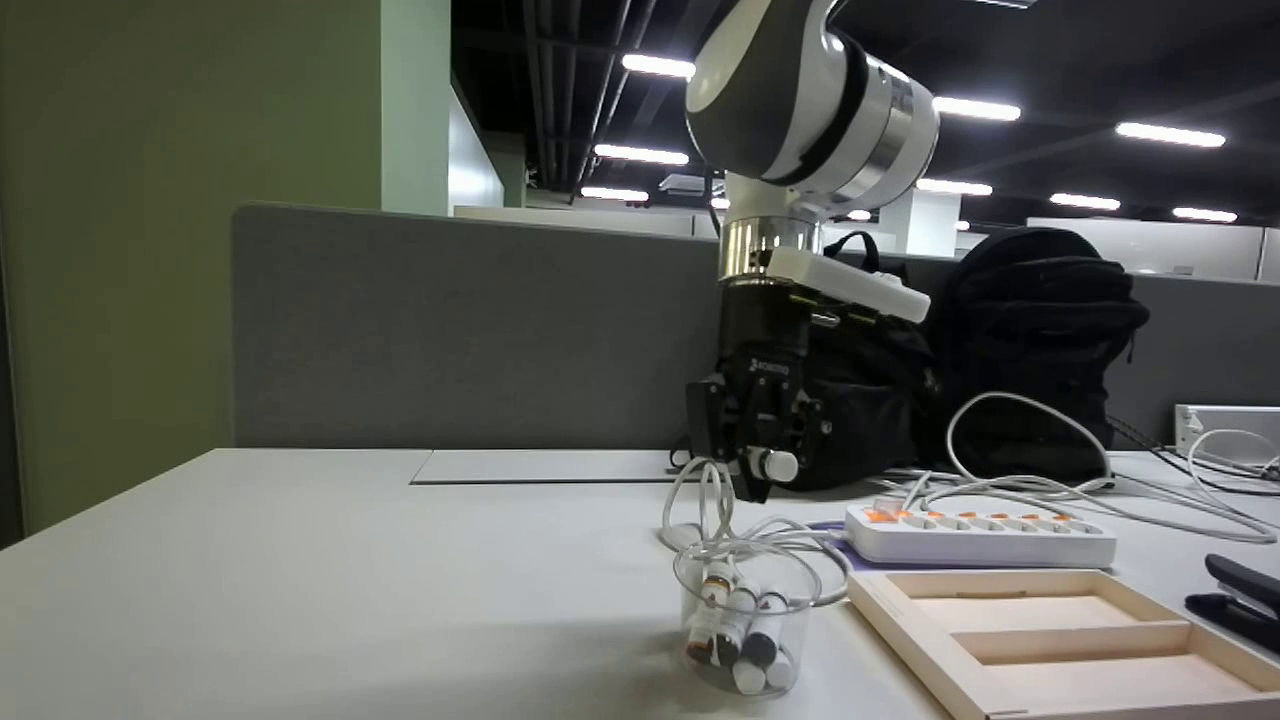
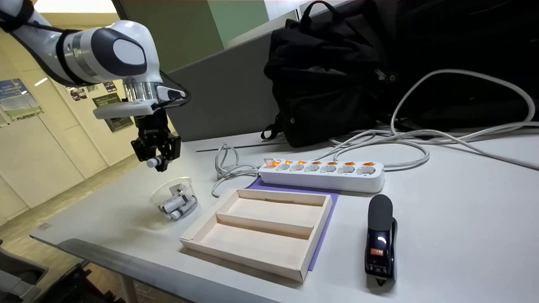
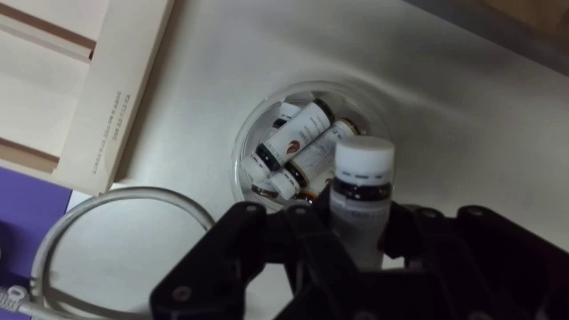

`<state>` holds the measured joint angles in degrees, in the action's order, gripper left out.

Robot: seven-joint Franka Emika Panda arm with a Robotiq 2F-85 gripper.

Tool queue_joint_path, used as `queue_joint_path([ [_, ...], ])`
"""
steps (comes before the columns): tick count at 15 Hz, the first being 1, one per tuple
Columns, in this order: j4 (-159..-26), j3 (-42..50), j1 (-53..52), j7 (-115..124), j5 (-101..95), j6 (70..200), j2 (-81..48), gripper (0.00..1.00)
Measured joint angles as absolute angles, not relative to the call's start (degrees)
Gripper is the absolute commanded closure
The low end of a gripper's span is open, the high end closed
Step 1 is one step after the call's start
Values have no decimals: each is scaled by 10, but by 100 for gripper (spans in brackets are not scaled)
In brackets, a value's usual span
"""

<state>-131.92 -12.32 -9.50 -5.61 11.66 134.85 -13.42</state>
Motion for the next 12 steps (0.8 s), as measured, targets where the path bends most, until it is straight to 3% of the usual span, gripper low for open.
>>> queue_joint_path([
  [2, -1319, -122, -94, -56, 117, 1326, -134, 97],
  [3, -1319, -121, -93, -56, 117, 1317, -135, 65],
  [4, -1319, -120, -92, -56, 117, 1310, -136, 64],
  [12, -1319, -114, -83, -57, 121, 1288, -156, 10],
])
